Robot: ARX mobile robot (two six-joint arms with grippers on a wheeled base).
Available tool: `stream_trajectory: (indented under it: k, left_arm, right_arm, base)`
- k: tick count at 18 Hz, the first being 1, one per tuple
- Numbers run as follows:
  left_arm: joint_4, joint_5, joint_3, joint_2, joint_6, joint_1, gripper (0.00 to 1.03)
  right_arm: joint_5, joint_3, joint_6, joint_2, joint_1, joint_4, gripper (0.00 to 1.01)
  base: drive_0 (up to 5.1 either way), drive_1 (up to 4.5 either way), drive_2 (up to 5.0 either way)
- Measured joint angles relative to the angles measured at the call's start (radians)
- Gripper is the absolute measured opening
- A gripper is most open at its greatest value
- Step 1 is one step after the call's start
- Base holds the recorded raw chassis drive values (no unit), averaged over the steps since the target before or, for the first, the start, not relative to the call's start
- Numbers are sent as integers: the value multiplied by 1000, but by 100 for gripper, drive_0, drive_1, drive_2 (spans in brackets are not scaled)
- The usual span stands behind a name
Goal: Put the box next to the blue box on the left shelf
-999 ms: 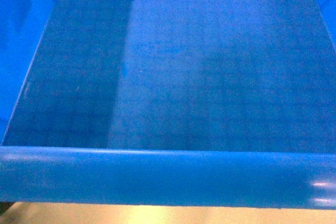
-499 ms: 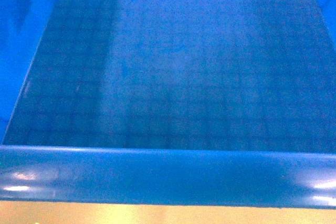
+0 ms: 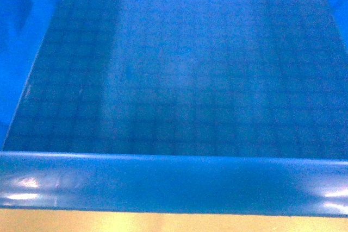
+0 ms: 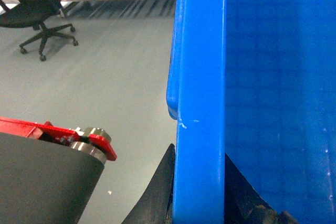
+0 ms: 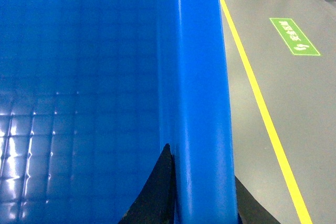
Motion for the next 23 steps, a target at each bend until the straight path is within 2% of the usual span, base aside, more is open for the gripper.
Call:
stream_trajectory:
  k: [7, 23]
  left_arm:
    - [2, 1, 0, 3, -1, -3, 12]
    - [2, -4, 0, -2, 2, -3, 12]
  right_arm:
    - [6, 0, 0, -1, 0, -5, 11]
    - [5, -1, 0, 0, 1, 2, 11]
  base:
    - [-103, -128, -212]
    - [0, 386, -386]
